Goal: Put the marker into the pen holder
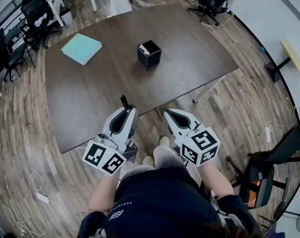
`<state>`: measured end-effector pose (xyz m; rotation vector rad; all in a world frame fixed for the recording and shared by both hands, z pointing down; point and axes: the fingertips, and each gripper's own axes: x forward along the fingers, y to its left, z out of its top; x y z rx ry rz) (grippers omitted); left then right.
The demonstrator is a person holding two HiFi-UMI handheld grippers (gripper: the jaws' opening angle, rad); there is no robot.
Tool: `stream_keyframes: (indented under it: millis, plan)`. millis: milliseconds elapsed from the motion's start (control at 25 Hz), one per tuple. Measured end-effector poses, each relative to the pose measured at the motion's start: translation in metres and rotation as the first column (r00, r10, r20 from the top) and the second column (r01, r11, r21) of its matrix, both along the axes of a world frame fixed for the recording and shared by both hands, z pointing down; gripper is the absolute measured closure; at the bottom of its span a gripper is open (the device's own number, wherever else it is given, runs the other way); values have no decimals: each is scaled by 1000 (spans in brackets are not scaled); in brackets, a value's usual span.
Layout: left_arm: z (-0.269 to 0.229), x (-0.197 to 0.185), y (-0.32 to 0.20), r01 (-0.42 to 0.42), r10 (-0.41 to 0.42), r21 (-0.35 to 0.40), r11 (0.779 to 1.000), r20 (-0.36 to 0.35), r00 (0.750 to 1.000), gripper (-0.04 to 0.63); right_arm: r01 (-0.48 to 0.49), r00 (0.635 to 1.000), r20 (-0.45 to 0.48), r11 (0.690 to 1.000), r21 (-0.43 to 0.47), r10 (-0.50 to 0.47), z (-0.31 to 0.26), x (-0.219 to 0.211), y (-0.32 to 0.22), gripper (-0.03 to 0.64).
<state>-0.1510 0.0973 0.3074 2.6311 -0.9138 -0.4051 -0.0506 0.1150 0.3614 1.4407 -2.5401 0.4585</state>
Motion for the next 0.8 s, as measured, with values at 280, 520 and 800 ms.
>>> stream_keyframes:
  millis: [280, 520, 800]
  plan:
    - [-5, 13, -48, 43, -42, 25, 999, -35, 999, 556, 35, 999, 14, 999, 10, -35, 4, 10, -52, 627]
    - [-9, 33, -103, 83, -82, 40, 996, -37, 996, 555, 82, 996, 18, 997, 14, -82, 2, 26, -107, 627]
    - [-13, 67, -165, 112, -111, 45, 993, -18, 994, 555, 139, 990, 20, 990, 7, -139, 2, 51, -166, 627]
